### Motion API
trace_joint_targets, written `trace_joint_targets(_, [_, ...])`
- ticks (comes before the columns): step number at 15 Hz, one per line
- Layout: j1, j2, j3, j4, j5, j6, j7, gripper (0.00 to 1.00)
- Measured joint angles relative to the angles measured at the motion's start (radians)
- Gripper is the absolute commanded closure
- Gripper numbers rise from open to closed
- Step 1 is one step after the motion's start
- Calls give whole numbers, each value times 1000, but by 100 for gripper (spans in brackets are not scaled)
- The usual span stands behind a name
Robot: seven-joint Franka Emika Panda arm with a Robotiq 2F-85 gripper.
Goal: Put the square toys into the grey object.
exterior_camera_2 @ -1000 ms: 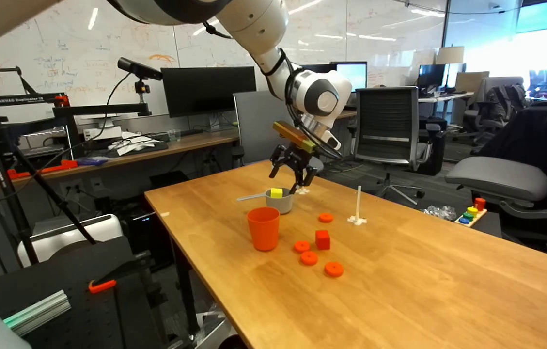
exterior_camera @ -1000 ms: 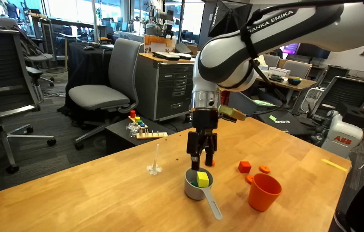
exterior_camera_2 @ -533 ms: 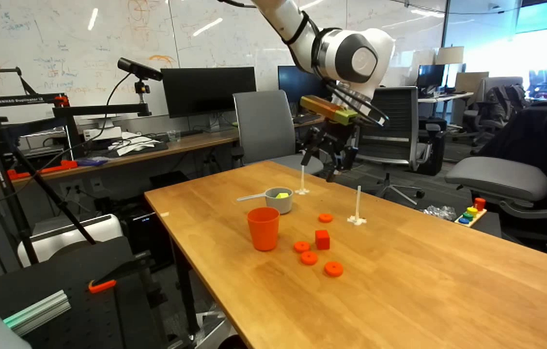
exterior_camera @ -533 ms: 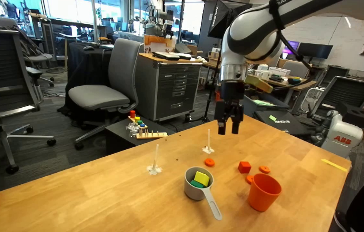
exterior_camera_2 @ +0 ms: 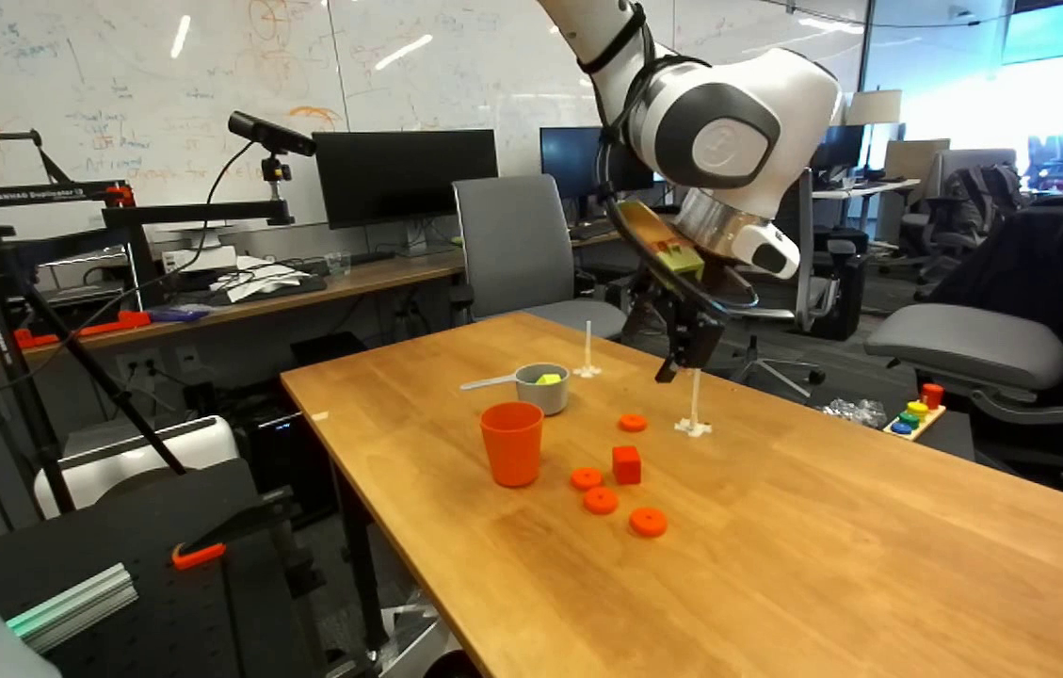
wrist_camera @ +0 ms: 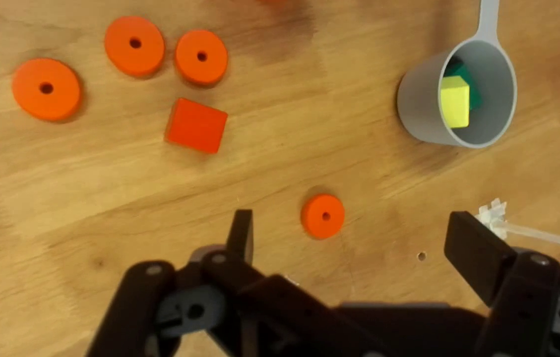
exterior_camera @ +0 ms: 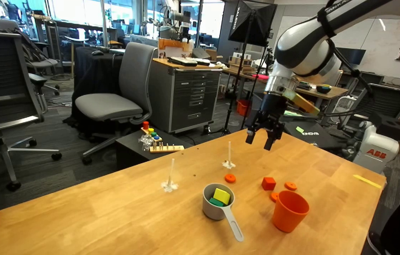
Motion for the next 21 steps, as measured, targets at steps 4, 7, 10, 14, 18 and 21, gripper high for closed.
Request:
trace_joint_targets(4, [-22, 16, 3, -54, 65, 44, 0, 0])
trace_joint_targets(7, [-22, 18, 7, -56, 68, 45, 1, 0])
trace_joint_targets(10, [-20, 30, 12, -59, 84, 60, 21, 0])
trace_joint_targets(14, [-7, 26, 10, -84, 85, 103, 122, 0])
trace_joint_targets(18, [-4, -10, -10, -103, 85, 105, 242, 0])
trace_joint_targets(21, [-3, -40, -42, -125, 84, 102, 328, 0])
